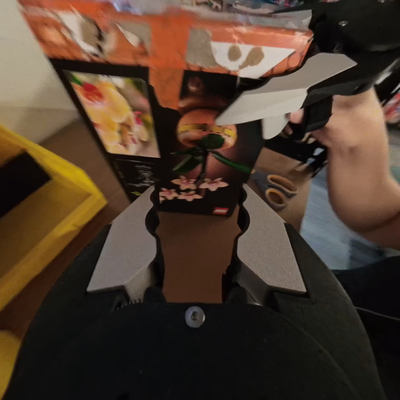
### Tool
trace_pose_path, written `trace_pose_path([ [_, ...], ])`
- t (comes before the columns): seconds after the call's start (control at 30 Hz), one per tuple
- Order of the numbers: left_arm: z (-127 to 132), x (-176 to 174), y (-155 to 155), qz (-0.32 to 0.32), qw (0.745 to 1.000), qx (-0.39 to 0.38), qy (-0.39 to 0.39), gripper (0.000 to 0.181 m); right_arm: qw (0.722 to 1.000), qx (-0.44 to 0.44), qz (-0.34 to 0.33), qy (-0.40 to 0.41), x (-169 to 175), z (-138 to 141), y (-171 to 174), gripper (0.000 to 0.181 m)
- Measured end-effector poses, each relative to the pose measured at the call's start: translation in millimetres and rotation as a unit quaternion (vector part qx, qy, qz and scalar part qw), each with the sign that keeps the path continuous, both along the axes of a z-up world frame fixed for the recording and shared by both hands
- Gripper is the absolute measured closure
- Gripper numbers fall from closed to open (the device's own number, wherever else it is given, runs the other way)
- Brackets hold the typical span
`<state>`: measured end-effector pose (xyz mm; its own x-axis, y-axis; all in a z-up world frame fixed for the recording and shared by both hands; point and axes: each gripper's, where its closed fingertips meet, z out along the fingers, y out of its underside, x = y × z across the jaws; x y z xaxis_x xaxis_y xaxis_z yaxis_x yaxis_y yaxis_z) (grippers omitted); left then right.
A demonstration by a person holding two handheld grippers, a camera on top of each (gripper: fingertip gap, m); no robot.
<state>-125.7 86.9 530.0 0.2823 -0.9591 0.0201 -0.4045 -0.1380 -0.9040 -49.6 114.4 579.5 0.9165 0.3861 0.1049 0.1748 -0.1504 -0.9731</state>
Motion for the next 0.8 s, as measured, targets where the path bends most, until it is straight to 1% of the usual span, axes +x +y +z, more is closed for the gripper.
trace_pose_path([
  [0.07, 15, -18, 20, 0.021, 0.995, 0.097, 0.019, 0.111, 0.998, -0.009, 0.067, -0.007, 0, -1, -2, 0.077],
  [0.1, 24, -25, 30, 0.028, 0.987, 0.154, 0.030, 0.112, 0.995, -0.019, 0.102, -0.013, 1, -3, -4, 0.078],
  [0.2, 49, -35, 54, 0.035, 0.944, 0.320, 0.070, 0.109, 0.980, -0.057, 0.191, -0.013, 6, -8, -4, 0.079],
  [0.27, 58, -30, 58, 0.009, 0.921, 0.380, 0.085, 0.106, 0.967, -0.066, 0.246, -0.022, 8, -10, -4, 0.080],
  [0.37, 71, -11, 55, -0.041, 0.905, 0.416, 0.080, 0.102, 0.947, -0.071, 0.311, -0.024, 10, -11, -2, 0.080],
  [0.47, 82, 5, 60, -0.080, 0.872, 0.473, 0.093, 0.106, 0.936, -0.068, 0.345, -0.027, 11, -11, 2, 0.081],
  [0.53, 78, 13, 62, -0.111, 0.858, 0.489, 0.113, 0.110, 0.930, -0.069, 0.361, -0.026, 11, -11, 1, 0.081],
  [0.57, 77, 17, 64, -0.119, 0.854, 0.492, 0.119, 0.110, 0.927, -0.071, 0.367, -0.028, 11, -11, 1, 0.081],
  [0.63, 71, 19, 64, -0.138, 0.853, 0.487, 0.126, 0.118, 0.925, -0.076, 0.371, -0.031, 12, -12, 1, 0.081],
  [0.73, 67, 17, 63, -0.148, 0.835, 0.517, 0.119, 0.138, 0.924, -0.085, 0.372, -0.037, 13, -14, 1, 0.081],
  [0.8, 67, 17, 61, -0.141, 0.822, 0.542, 0.106, 0.137, 0.923, -0.088, 0.373, -0.040, 13, -14, 1, 0.081],
])
